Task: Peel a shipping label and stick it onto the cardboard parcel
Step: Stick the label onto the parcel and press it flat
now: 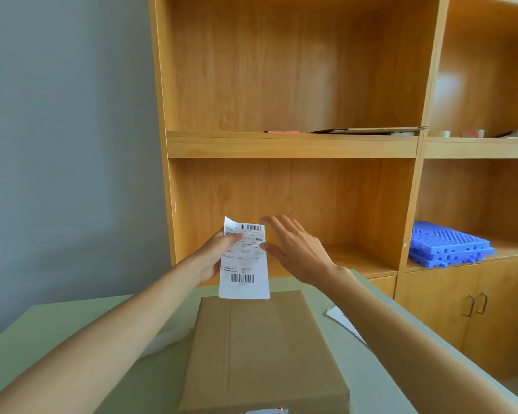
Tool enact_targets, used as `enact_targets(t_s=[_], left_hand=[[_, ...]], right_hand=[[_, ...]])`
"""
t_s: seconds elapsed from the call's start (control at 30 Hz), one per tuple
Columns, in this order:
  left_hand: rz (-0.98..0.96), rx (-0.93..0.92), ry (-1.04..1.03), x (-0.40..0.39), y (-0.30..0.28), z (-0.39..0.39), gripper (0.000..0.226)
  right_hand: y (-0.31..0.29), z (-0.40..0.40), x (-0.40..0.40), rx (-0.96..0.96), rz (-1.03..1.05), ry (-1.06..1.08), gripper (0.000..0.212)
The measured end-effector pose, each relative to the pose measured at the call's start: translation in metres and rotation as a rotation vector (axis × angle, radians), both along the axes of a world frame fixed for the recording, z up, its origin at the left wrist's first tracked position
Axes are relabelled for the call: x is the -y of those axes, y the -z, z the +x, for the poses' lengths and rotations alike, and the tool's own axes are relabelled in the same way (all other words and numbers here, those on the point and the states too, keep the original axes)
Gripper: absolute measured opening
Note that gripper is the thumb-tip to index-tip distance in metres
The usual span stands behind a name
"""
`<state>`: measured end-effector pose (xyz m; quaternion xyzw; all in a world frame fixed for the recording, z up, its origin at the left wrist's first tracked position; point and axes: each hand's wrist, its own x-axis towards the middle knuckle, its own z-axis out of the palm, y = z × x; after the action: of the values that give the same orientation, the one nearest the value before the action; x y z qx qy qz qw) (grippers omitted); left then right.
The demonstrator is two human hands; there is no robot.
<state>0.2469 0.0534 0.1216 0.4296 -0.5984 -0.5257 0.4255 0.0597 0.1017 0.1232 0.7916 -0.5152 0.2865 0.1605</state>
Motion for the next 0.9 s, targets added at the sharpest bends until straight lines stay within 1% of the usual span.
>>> enact_targets(t_s=[0.07, 0.17, 0.23, 0.33, 0.43, 0.5, 0.7, 0.8, 0.9], left_hand=[[0.056, -0.016, 0.067, -0.004, 0.002, 0.0, 0.023], [0.13, -0.012, 0.144, -0.009, 0.008, 0.0, 0.019], [0.167, -0.002, 0.184, -0.011, 0.013, 0.001, 0.02], [0.197, 0.015, 0.207, -0.011, 0.021, 0.001, 0.03], [0.208, 0.043, 0.219, -0.008, 0.028, 0.001, 0.038], [0.218, 0.068, 0.231, -0.006, 0.033, 0.002, 0.044], [0.261, 0.157, 0.242, 0.002, 0.04, 0.011, 0.05], [0.211, 0.245, 0.177, 0.011, 0.046, 0.015, 0.053], [0.188, 0.32, 0.119, 0.019, 0.052, 0.018, 0.063]], right_hand=[[0.003, 0.001, 0.007, 0.095, 0.055, 0.027, 0.049], [0.01, 0.003, 0.013, 0.164, 0.158, 0.018, 0.048], [0.017, 0.006, 0.017, 0.212, 0.191, 0.017, 0.042], [0.027, 0.008, 0.025, 0.293, 0.228, 0.033, 0.033], [0.029, 0.01, 0.031, 0.453, 0.323, 0.033, 0.019], [0.031, 0.012, 0.036, 0.522, 0.367, 0.028, 0.011], [0.04, 0.012, 0.048, 0.533, 0.395, 0.034, 0.009], [0.042, 0.012, 0.051, 0.516, 0.415, 0.028, 0.013], [0.046, 0.013, 0.056, 0.513, 0.437, 0.032, 0.019]])
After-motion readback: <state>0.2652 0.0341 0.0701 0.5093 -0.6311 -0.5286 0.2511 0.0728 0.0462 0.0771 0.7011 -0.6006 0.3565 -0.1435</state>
